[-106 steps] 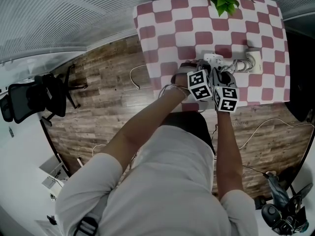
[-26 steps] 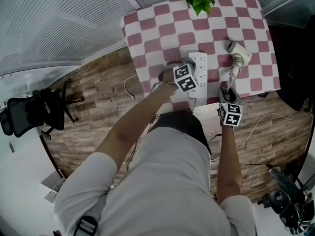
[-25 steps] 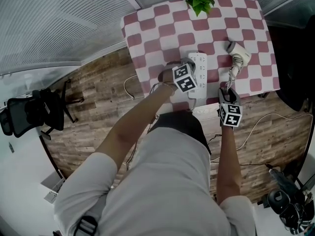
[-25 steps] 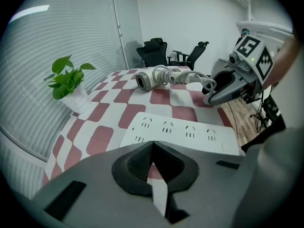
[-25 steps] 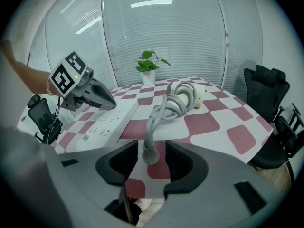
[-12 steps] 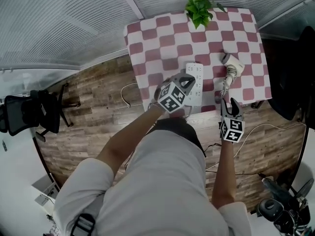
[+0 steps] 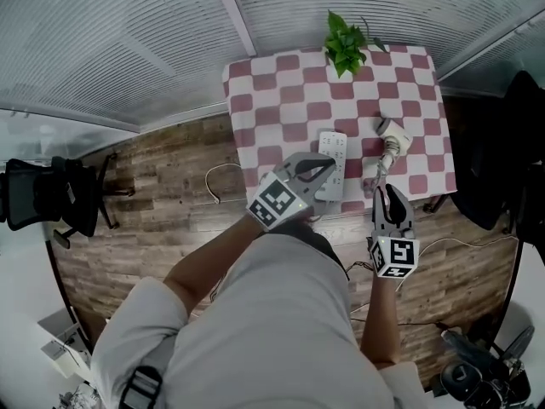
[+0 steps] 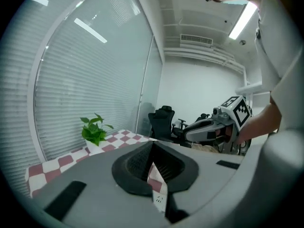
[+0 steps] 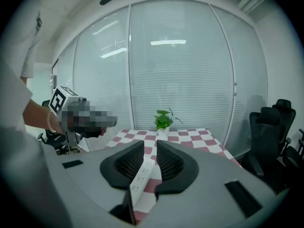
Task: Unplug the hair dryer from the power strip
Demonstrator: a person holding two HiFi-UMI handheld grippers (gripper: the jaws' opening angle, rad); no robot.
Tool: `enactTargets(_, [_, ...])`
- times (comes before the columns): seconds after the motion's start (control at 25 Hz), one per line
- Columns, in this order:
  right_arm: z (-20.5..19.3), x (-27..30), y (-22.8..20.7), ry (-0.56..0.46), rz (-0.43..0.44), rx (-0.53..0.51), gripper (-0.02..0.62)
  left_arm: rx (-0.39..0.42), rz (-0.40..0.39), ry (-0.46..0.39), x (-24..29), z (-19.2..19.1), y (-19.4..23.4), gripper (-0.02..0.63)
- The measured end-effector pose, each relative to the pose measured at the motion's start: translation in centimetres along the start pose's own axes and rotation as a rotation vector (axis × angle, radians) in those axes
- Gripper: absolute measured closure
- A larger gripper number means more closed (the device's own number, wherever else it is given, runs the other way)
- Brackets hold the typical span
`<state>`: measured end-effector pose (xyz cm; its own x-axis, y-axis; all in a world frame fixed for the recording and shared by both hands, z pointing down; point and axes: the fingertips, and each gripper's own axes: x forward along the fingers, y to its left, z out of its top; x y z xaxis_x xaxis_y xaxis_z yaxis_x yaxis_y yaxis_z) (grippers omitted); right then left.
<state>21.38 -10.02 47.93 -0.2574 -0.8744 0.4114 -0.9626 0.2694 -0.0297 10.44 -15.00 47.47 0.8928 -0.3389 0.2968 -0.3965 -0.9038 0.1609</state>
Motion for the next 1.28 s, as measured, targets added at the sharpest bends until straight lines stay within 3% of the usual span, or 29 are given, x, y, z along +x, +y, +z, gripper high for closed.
enactTargets(0.32, [8.3,-2.6,4.1,-0.144,0.076,-0.002,0.528,-0.033,-0.041,-0.157,-3.2,6.9,-3.1,0.577])
enactTargets(0.56, [12.5,-4.8,6.2,-0.206,0.127,-0.010,0.543,-0.004,-0.078,-0.241,-5.2,11.0,-5.8,0.577])
enactTargets(0.92, [17.5,-7.7,8.9,-0.253,0.195,-0.033,0.551,0.039,-0.101,-0.315,-8.3,16.5,-7.9,0.577])
enactTargets(1.28, [19.9,-8.8,9.8,-0.289,0.198,-0.044,0.563,0.044,-0.126,-0.326,-8.9,18.0,-9.5,0.577])
